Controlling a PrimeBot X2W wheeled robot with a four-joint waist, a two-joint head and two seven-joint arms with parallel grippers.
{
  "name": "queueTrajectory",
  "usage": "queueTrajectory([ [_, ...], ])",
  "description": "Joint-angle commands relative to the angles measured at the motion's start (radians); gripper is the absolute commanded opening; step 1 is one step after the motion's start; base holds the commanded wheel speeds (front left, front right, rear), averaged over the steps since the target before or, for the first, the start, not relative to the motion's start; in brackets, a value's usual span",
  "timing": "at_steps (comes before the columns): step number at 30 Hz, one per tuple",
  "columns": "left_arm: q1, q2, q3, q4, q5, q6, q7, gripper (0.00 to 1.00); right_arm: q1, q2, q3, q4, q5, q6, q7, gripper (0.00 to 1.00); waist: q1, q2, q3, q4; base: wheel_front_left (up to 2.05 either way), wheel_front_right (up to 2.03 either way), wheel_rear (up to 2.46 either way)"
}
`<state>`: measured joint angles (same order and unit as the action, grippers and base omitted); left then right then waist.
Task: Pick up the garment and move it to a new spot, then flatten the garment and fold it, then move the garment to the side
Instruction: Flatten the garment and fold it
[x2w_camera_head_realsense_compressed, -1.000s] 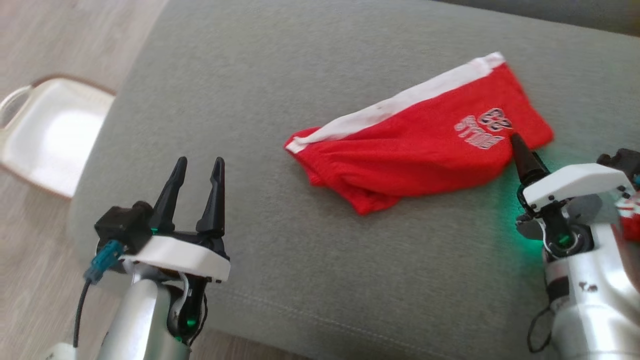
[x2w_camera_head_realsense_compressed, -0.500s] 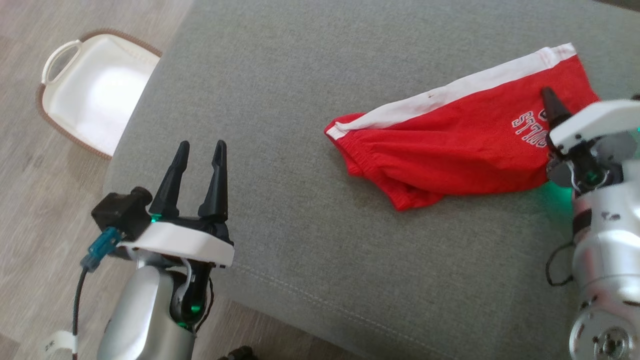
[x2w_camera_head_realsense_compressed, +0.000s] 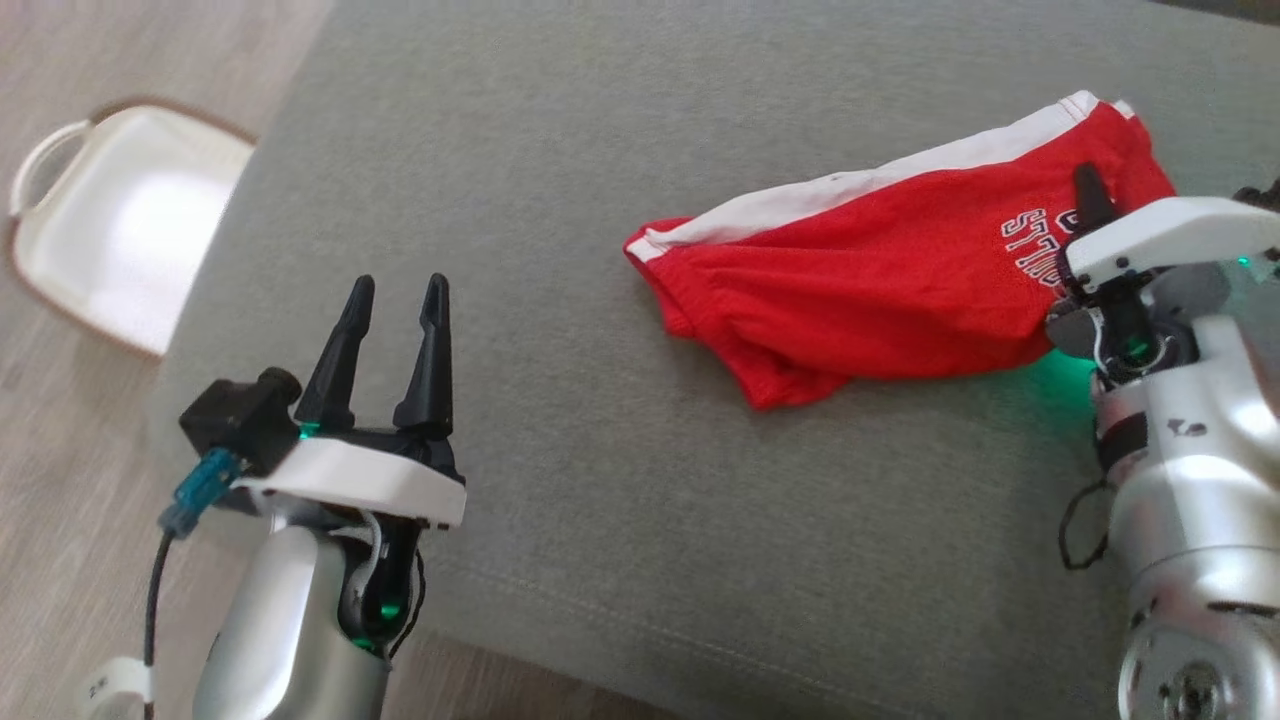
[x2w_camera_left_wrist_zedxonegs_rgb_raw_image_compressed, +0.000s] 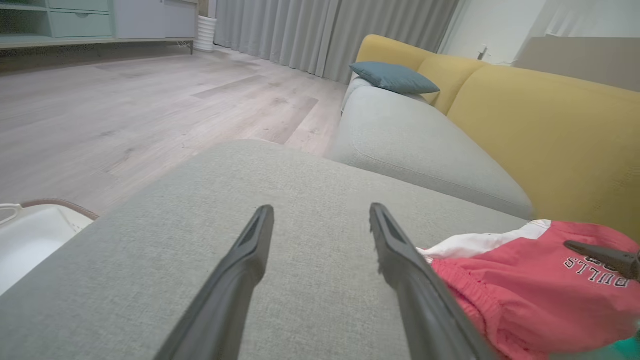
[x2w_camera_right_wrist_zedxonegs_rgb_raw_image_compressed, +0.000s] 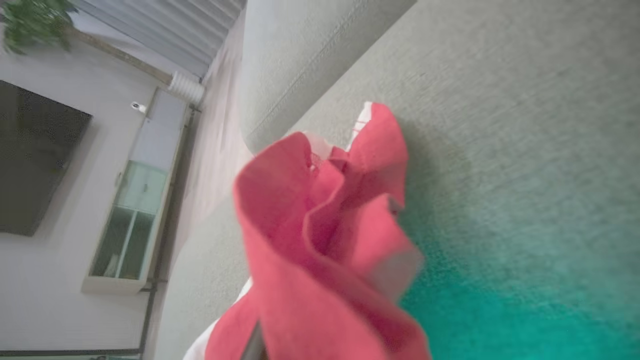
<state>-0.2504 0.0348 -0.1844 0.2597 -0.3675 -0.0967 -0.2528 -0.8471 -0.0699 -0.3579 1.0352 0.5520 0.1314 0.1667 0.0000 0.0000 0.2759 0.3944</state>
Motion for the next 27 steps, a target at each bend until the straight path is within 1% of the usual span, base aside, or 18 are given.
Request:
queueTrajectory([
  [1,-0.022,0.015,0.035,-0.028,0.013,0.0,-0.009,1.0,0.006,0.02,0.045,-0.035,0.04,-0.001,-0.021,0.0,0.0,0.0,-0.028,-0.043,0.0,0.0,0.0],
  [5,-0.008,0.015,0.044,-0.025,0.028,-0.003,-0.009,1.0,0.07,0.02,0.133,-0.079,0.174,-0.001,-0.062,0.0,0.0,0.0,-0.064,-0.103,0.0,0.0,0.0],
  [9,0.012,0.015,0.049,-0.024,0.037,-0.004,-0.009,1.0,0.157,0.02,0.2,-0.125,0.291,-0.001,-0.111,0.0,0.0,0.0,-0.099,-0.158,0.0,0.0,0.0],
  [13,0.039,0.015,0.057,-0.025,0.046,-0.004,-0.009,1.0,0.242,0.02,0.262,-0.175,0.371,-0.001,-0.158,0.0,0.0,0.0,-0.129,-0.206,0.0,0.0,0.0],
  [19,0.086,0.015,0.061,-0.026,0.059,-0.004,-0.009,1.0,0.354,0.02,0.302,-0.239,0.422,-0.001,-0.233,0.0,0.0,0.0,-0.167,-0.256,0.0,0.0,0.0],
  [24,0.108,0.015,0.057,-0.028,0.059,-0.003,-0.009,1.0,0.42,0.02,0.301,-0.263,0.438,-0.001,-0.268,0.0,0.0,0.0,-0.18,-0.267,0.0,0.0,0.0],
  [27,0.113,0.015,0.045,-0.028,0.059,-0.003,-0.009,1.0,0.433,0.02,0.301,-0.271,0.42,-0.001,-0.295,0.0,0.0,0.0,-0.181,-0.265,0.0,0.0,0.0],
])
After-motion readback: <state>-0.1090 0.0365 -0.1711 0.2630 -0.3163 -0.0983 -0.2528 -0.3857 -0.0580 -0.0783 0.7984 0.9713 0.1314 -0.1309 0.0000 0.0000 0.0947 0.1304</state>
